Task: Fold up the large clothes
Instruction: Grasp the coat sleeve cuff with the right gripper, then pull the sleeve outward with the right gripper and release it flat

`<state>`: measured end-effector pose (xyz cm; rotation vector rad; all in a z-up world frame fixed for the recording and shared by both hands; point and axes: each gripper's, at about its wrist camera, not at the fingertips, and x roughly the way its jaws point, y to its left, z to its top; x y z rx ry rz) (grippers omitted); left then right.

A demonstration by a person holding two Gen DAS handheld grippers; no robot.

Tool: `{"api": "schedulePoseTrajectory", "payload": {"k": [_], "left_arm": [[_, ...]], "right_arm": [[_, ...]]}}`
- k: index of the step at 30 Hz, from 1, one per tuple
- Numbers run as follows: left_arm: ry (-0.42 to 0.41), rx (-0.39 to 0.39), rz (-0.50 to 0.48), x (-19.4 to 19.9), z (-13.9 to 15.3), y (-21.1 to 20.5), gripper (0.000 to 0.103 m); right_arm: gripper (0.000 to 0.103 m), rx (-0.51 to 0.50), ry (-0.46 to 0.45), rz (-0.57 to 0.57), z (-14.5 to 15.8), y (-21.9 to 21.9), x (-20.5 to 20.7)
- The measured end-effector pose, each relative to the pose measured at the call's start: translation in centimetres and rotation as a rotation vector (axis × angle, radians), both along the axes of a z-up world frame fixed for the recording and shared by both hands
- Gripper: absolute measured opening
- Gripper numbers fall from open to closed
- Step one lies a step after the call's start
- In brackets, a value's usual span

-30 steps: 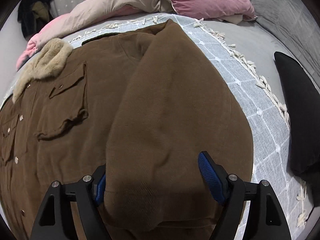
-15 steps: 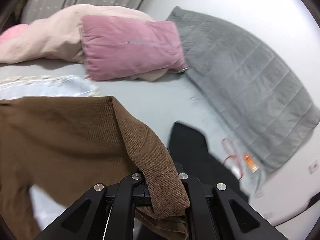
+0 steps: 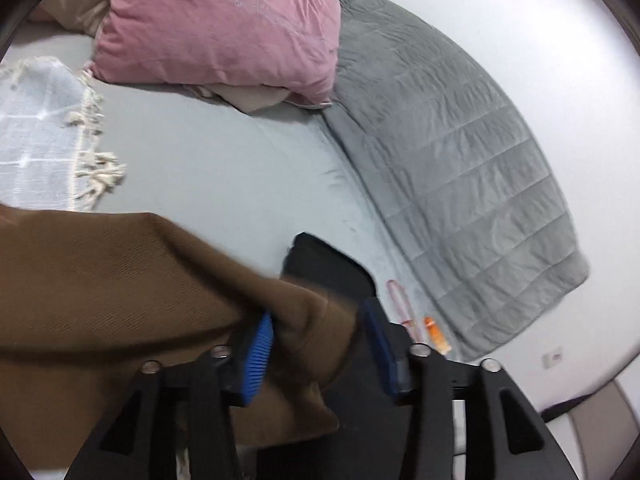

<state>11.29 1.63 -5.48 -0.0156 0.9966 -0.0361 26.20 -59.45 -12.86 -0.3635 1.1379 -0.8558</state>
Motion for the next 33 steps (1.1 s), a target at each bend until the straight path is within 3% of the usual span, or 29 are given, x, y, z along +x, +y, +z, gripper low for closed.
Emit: {"api": "schedulePoseTrajectory", "payload": {"k": [3, 8, 12, 16, 22, 27, 29, 32, 33], "left_arm": [[0.016, 0.010, 0.009, -0.6, 0.1, 1.4, 0.092], [0.029, -0.011, 0.001, -2.9, 1.6, 3.2, 0.092], [0.055, -0.038, -0.010, -5.3, 2.9, 5.4, 0.092], [0.131, -0.077, 0.000, -7.7, 2.4, 8.0, 0.092], [0.246, -0.129, -0.016, -11.5, -0.7, 10.8, 0.092], [0.411, -0.184, -0.051, -13.9, -5.6, 10.9, 0.090], [0.396, -0.178, -0.060, -14.9, -6.0, 10.5, 0.090], [0.364, -0.244, -0.080, -16.4, -5.6, 9.9, 0.074], [0.367, -0.273, -0.092, -16.9, -5.6, 9.5, 0.060]], "right_arm": [[0.058, 0.112, -0.058, 0.026, 2.4, 0.4, -2.7], [0.069, 0.477, -0.193, 0.132, 7.7, 3.1, -8.7], [0.072, 0.665, -0.214, 0.250, 10.2, 6.7, -13.8], [0.076, 0.871, -0.204, 0.360, 11.1, 10.5, -19.6], [0.077, 1.086, -0.105, 0.417, 8.5, 14.6, -27.3], [0.077, 1.148, -0.001, 0.363, 4.0, 15.5, -32.3], [0.076, 1.163, 0.025, 0.311, 2.1, 15.5, -34.1], [0.076, 1.264, 0.057, 0.205, -0.9, 15.8, -36.3], [0.075, 1.237, 0.009, 0.225, -0.6, 16.1, -37.0]]}}
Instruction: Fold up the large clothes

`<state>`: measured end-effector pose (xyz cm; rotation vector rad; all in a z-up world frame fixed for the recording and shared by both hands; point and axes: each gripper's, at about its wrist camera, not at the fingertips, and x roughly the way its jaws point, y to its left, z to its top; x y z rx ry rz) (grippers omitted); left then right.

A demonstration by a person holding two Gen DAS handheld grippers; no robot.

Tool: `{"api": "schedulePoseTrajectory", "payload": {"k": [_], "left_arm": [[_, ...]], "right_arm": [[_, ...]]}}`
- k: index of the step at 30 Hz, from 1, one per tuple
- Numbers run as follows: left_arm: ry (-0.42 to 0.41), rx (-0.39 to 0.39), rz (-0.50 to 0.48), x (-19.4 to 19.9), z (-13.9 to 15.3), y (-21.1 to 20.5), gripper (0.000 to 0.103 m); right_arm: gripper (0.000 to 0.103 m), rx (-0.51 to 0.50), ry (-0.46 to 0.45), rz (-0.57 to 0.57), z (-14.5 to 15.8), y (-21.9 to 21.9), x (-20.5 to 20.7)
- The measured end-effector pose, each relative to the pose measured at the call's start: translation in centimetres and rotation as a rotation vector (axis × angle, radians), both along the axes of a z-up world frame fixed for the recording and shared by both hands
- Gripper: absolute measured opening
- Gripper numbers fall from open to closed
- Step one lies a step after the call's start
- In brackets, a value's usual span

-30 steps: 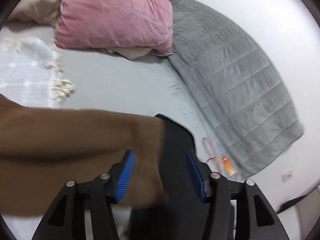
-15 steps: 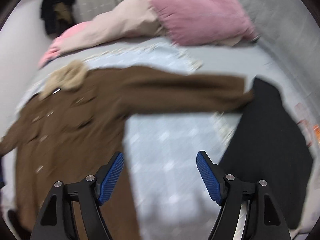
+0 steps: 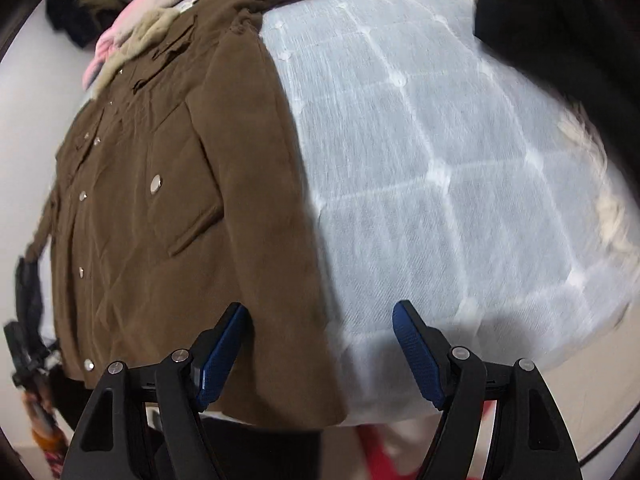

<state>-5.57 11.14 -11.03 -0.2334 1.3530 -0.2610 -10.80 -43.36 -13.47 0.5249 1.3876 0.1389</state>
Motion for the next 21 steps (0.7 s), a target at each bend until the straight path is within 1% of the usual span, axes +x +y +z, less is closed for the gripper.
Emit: {"api": "schedulePoseTrajectory", "payload": {"k": [1, 2, 3, 4, 5, 6, 7, 8, 9, 10, 11, 12, 13, 14, 15, 16, 17, 18, 19, 20, 21], "left_arm": [[-0.003, 0.002, -0.004, -0.2, 0.1, -0.1, 0.040], [-0.015, 0.017, -0.006, -0.4, 0.4, -0.3, 0.027], [-0.023, -0.008, -0.002, -0.4, 0.8, -0.1, 0.013], [-0.043, -0.054, 0.023, -0.5, 2.2, 0.6, 0.012], [-0.080, -0.075, 0.044, -0.7, 3.5, 1.3, 0.011], [-0.128, -0.091, 0.063, -1.0, 5.0, 2.1, 0.010], [-0.178, -0.113, 0.084, -1.3, 6.7, 3.0, 0.009], [-0.206, -0.137, 0.100, -1.7, 8.1, 3.9, 0.009], [-0.215, -0.131, 0.094, -1.9, 8.8, 4.3, 0.009], [-0.203, -0.111, 0.081, -1.8, 8.7, 4.3, 0.009], [-0.172, -0.081, 0.068, -1.6, 8.0, 4.0, 0.009], [-0.116, -0.036, 0.042, -1.3, 6.3, 3.5, 0.009], [-0.075, -0.007, 0.024, -1.1, 5.0, 3.2, 0.010], [-0.005, 0.045, 0.003, -0.8, 2.6, 2.7, 0.011], [0.040, 0.101, -0.007, -0.8, 0.8, 2.3, 0.019], [0.034, 0.115, -0.009, -0.8, 0.4, 2.3, 0.023], [0.012, 0.116, -0.011, -1.0, 1.0, 2.3, 0.025], [-0.014, 0.121, -0.010, -1.1, 2.0, 2.4, 0.028], [-0.040, 0.131, -0.005, -1.0, 2.8, 2.7, 0.040], [-0.096, 0.153, 0.013, -0.9, 4.2, 3.2, 0.049], [-0.156, 0.177, 0.044, -0.7, 5.5, 3.9, 0.069]], "right_arm": [[0.058, 0.012, -0.032, 0.016, 0.3, 0.5, -0.4], [0.023, 0.085, -0.041, 0.022, 0.6, 0.8, -0.8], [0.015, 0.149, -0.039, 0.017, 0.7, 1.0, -1.0], [0.013, 0.164, -0.052, 0.018, 1.4, 1.2, -1.2], [0.012, 0.131, -0.080, 0.026, 2.5, 1.6, -1.4], [0.012, 0.108, -0.117, 0.031, 4.2, 1.8, -1.8], [0.011, 0.115, -0.154, 0.031, 5.7, 1.8, -2.3], [0.011, 0.116, -0.189, 0.032, 7.0, 1.8, -2.7], [0.011, 0.105, -0.222, 0.034, 8.5, 1.7, -3.2], [0.011, 0.098, -0.226, 0.035, 8.9, 1.6, -3.4], [0.011, 0.066, -0.212, 0.050, 9.0, 1.8, -3.5], [0.011, 0.024, -0.189, 0.066, 8.5, 2.1, -3.5], [0.012, -0.054, -0.137, 0.086, 7.2, 2.7, -3.2], [0.013, -0.113, -0.066, 0.106, 5.3, 3.3, -2.9], [0.015, -0.127, -0.013, 0.113, 3.7, 3.6, -2.7], [0.022, -0.137, 0.036, 0.109, 2.3, 3.8, -2.4], [0.028, -0.149, 0.049, 0.092, 2.0, 3.7, -2.3], [0.030, -0.154, 0.044, 0.074, 2.5, 3.5, -2.3], [0.038, -0.173, 0.044, 0.072, 3.1, 3.4, -2.3], [0.049, -0.202, 0.042, 0.074, 3.9, 3.3, -2.3], [0.053, -0.266, 0.025, 0.077, 5.0, 3.2, -2.1]]}}
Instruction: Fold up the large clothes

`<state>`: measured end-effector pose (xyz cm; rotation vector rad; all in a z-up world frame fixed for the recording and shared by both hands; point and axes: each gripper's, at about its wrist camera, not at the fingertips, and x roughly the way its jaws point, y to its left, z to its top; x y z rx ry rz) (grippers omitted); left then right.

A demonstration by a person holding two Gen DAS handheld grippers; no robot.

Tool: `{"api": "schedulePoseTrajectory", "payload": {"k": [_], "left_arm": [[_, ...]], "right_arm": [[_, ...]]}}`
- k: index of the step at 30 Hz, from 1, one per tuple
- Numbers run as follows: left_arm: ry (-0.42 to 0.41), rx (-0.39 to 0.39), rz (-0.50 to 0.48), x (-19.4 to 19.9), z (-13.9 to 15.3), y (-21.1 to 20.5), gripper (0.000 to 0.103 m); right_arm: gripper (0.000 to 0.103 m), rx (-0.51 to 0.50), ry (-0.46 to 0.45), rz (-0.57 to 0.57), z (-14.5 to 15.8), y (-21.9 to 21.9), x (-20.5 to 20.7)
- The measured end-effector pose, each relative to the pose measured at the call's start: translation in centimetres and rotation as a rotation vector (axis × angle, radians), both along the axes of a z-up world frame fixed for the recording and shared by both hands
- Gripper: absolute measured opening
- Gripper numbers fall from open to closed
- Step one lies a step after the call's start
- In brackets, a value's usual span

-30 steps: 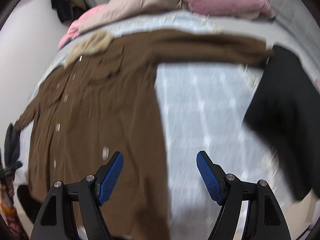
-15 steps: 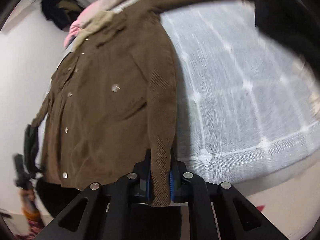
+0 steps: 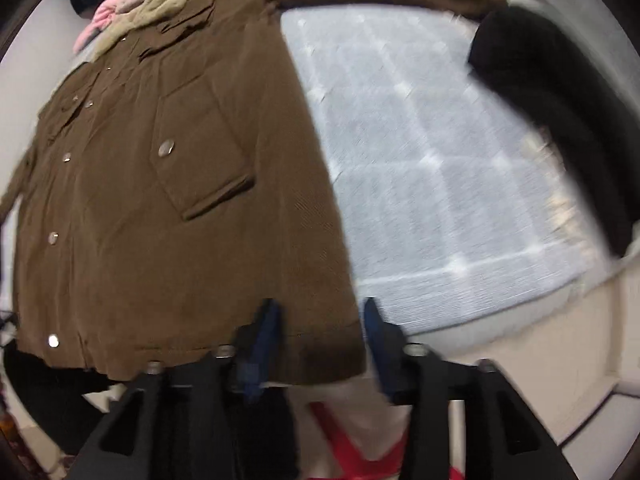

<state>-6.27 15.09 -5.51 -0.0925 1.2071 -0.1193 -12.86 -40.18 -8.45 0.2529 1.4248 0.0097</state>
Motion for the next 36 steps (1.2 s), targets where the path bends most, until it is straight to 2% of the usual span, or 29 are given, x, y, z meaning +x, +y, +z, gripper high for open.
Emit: {"api": "schedulePoseTrajectory", "payload": {"k": [1, 2, 4, 8, 12, 18, 23, 26, 27, 28, 30, 35, 36], "left_arm": [[-0.034, 0.009, 0.018, 0.2, 0.4, 0.8, 0.080], [-0.080, 0.014, 0.051, 0.7, 1.3, 1.6, 0.081], [-0.115, 0.007, 0.118, 1.9, 1.6, 3.5, 0.081], [-0.139, -0.049, 0.274, 4.8, 2.0, 6.0, 0.081], [-0.155, -0.097, 0.358, 8.2, 2.4, 8.0, 0.083], [-0.197, -0.181, 0.546, 12.9, 1.2, 11.6, 0.084], [-0.177, -0.208, 0.666, 16.2, -1.6, 14.5, 0.084], [-0.160, -0.187, 0.740, 17.8, -4.0, 16.2, 0.084], [-0.162, -0.196, 0.762, 18.2, -4.9, 16.7, 0.084], [-0.174, -0.199, 0.773, 18.4, -5.2, 16.9, 0.084], [-0.270, -0.165, 0.781, 18.8, -5.1, 16.9, 0.084], [-0.388, -0.119, 0.805, 19.9, -5.4, 17.1, 0.083], [-0.400, -0.104, 0.819, 19.9, -5.3, 17.3, 0.077]], "right_arm": [[0.057, -0.051, -0.020, 0.004, 1.1, 0.0, 0.3], [0.060, -0.101, -0.045, 0.008, 2.2, 0.2, 0.7], [0.066, -0.137, -0.097, 0.009, 4.1, 0.7, 1.7], [0.071, -0.084, -0.183, 0.022, 6.9, 3.1, 4.4], [0.072, -0.061, -0.242, 0.037, 8.2, 6.6, 8.9], [0.073, 0.056, -0.364, 0.045, 10.5, 13.1, 15.9], [0.077, 0.047, -0.411, 0.107, 9.9, 18.2, 21.5], [0.078, 0.072, -0.420, 0.116, 7.2, 19.9, 22.9], [0.078, 0.086, -0.391, 0.110, 5.9, 20.2, 23.4], [0.078, 0.096, -0.359, 0.098, 4.9, 20.4, 23.9], [0.078, 0.137, -0.307, 0.073, 2.8, 19.9, 24.3], [0.078, 0.117, -0.301, 0.000, 0.9, 18.3, 24.5], [0.078, 0.115, -0.307, -0.005, 0.9, 18.1, 24.4]]}}
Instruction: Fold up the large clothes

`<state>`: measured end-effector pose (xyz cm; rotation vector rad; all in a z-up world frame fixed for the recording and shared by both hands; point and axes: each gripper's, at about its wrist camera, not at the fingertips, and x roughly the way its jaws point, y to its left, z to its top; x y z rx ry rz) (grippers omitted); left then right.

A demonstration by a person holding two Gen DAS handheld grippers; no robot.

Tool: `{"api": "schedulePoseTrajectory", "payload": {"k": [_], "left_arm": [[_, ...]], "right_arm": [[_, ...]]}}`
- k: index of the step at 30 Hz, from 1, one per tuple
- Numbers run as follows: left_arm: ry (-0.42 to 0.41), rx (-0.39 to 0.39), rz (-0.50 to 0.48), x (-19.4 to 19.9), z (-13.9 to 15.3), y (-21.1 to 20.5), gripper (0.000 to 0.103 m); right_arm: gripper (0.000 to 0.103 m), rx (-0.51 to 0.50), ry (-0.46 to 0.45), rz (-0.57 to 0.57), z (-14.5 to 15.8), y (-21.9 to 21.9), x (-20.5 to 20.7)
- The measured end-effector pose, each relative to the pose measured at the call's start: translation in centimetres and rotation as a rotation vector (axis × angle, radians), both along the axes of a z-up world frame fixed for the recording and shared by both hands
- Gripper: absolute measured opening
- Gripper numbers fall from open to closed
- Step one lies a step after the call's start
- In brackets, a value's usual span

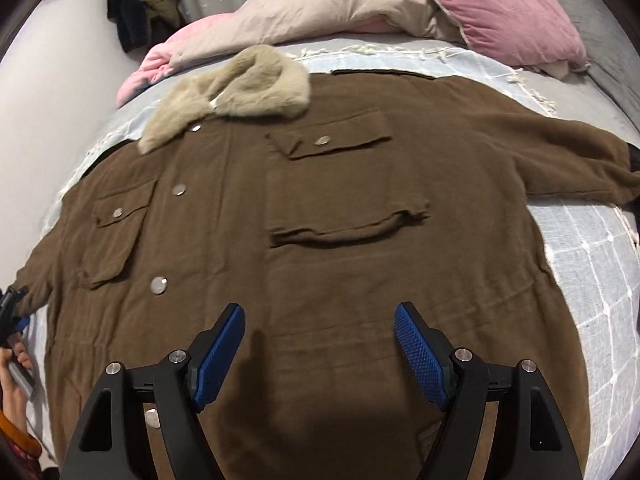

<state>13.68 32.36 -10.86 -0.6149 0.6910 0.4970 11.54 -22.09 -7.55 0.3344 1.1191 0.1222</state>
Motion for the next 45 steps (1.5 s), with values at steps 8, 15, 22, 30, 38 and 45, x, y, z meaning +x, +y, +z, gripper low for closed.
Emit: {"api": "schedulePoseTrajectory", "payload": {"k": [8, 15, 22, 30, 38, 45], "left_arm": [[-0.034, -0.112, 0.103, 0.1, 0.3, 2.5, 0.013], [-0.146, -0.044, 0.020, 0.3, 5.7, -0.7, 0.008], [-0.288, 0.143, -0.299, 2.3, 15.2, -11.8, 0.008], [-0.293, 0.207, -0.822, 5.2, 19.4, -29.8, 0.012], [-0.008, 0.351, -1.259, 4.9, 11.9, -38.9, 0.057], [-0.006, 0.253, -0.994, 5.4, 11.1, -27.5, 0.065]], "right_arm": [[0.078, -0.100, -0.005, 0.019, -0.2, 0.5, -0.5], [0.078, -0.055, 0.000, 0.009, -0.2, -0.1, -0.6], [0.078, -0.044, -0.015, -0.001, 0.4, -0.3, -1.0], [0.078, -0.022, -0.014, -0.014, 0.4, -0.8, -1.1], [0.078, -0.003, -0.008, -0.049, 0.1, -2.3, -1.3], [0.078, 0.042, -0.004, -0.047, -0.1, -1.8, -0.9]]}}
